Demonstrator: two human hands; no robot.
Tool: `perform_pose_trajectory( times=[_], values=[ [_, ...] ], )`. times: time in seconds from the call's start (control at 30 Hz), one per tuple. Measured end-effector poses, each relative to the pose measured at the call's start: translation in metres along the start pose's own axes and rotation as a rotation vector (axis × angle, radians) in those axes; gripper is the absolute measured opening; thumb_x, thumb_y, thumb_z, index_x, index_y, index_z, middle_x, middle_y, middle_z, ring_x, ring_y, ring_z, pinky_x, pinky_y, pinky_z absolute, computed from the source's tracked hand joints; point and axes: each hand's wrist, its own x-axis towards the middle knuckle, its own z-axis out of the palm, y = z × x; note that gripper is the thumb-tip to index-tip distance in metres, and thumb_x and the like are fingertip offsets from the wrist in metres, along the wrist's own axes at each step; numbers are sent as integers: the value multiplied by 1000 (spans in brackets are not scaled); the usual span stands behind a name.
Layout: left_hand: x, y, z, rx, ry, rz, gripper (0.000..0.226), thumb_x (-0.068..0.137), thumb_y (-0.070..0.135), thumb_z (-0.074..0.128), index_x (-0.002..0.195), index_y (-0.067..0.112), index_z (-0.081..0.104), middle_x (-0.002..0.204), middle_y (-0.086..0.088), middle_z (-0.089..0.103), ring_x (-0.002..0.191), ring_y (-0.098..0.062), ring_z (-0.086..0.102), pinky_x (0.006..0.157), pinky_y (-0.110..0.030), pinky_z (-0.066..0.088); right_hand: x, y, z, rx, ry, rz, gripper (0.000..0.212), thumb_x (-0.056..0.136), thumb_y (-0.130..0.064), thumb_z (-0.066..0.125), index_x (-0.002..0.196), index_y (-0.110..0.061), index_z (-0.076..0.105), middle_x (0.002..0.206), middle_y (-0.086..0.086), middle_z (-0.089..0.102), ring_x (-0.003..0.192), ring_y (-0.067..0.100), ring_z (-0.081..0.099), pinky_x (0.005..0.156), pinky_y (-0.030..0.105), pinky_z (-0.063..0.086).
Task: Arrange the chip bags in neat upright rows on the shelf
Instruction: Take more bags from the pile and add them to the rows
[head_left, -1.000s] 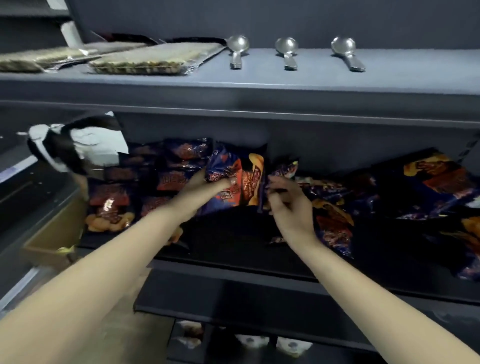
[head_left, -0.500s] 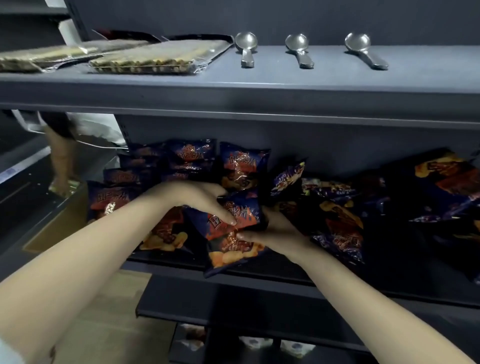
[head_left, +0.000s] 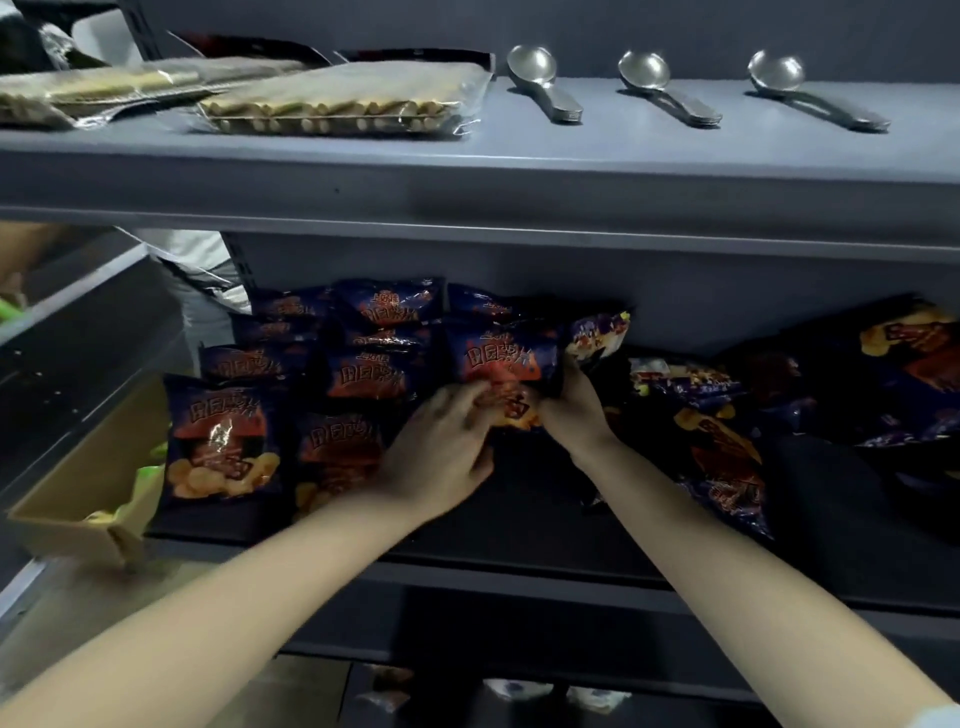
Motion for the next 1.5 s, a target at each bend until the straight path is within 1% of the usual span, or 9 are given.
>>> perform_pose_trajectory(
  times=[0.27, 0.5, 0.7, 0.97, 1.13, 1.23, 1.3, 1.4, 1.5],
  values=[
    [-23, 29, 56, -49, -371, 43, 68, 96, 54, 23, 149, 14, 10, 157, -9, 6, 142, -30, 5, 115, -41, 4, 27, 6, 18, -19, -64, 123, 70, 88, -8, 59, 146, -21, 23, 131, -1, 49, 125, 18, 44, 106, 38, 37],
    [-27, 28, 70, -112, -355, 38, 65, 97, 52, 21, 149, 16, 10, 157, -8, 8, 142, -30, 7, 114, -42, 6, 24, 17, 37, -232, 205, 171, 57, 87, -13, 59, 139, -8, 36, 132, 16, 51, 120, 32, 50, 89, 28, 40],
    [-27, 26, 76, -58, -357, 60, 67, 96, 55, 15, 149, 14, 6, 156, -12, 7, 140, -34, 6, 113, -46, 7, 21, 16, 41, -317, 160, 112, 33, 89, -16, 59, 120, -5, 52, 114, 15, 62, 108, 30, 57, 70, 18, 33],
    [-24, 23, 82, -51, -353, 90, 71, 95, 57, 16, 149, 12, 7, 155, -14, 9, 138, -36, 10, 111, -48, 12, 12, 2, 33, -375, 133, 7, 43, 88, -16, 61, 128, -4, 50, 124, 13, 59, 117, 28, 52, 86, 24, 40],
    [-16, 21, 72, 48, -319, 97, 74, 93, 60, 19, 145, 8, 21, 145, -15, 30, 127, -34, 31, 99, -43, 31, -12, -7, 24, -377, 168, -114, 41, 89, -16, 61, 124, 1, 51, 118, 16, 58, 113, 30, 54, 87, 26, 44],
    [-2, 23, 58, 54, -217, 99, 68, 94, 57, 19, 137, 8, 38, 126, -13, 51, 111, -29, 49, 86, -37, 41, -27, -13, 9, -338, 189, -144, 49, 90, -14, 61, 135, -3, 46, 130, 13, 52, 119, 25, 53, 100, 32, 45],
    [10, 25, 45, 18, -115, 129, 60, 94, 54, 21, 120, 12, 56, 108, -9, 61, 94, -23, 58, 70, -31, 45, -34, -16, -5, -331, 236, -178, 45, 89, -10, 61, 133, -6, 50, 129, 10, 53, 112, 20, 58, 97, 27, 47],
    [27, 37, 26, -63, 26, 197, 49, 91, 46, 31, 96, 12, 66, 87, -7, 65, 72, -21, 62, 51, -27, 45, -42, -18, -31, -351, 326, -238, 35, 87, -3, 60, 121, -9, 62, 116, 8, 59, 101, 17, 63, 90, 28, 51],
    [41, 55, 18, -109, 128, 245, 43, 85, 43, 44, 102, 8, 63, 91, -9, 63, 76, -25, 62, 54, -29, 49, -51, -14, -58, -398, 357, -268, 31, 86, -2, 60, 115, -8, 65, 116, 9, 60, 105, 19, 61, 94, 25, 47]
  ],
)
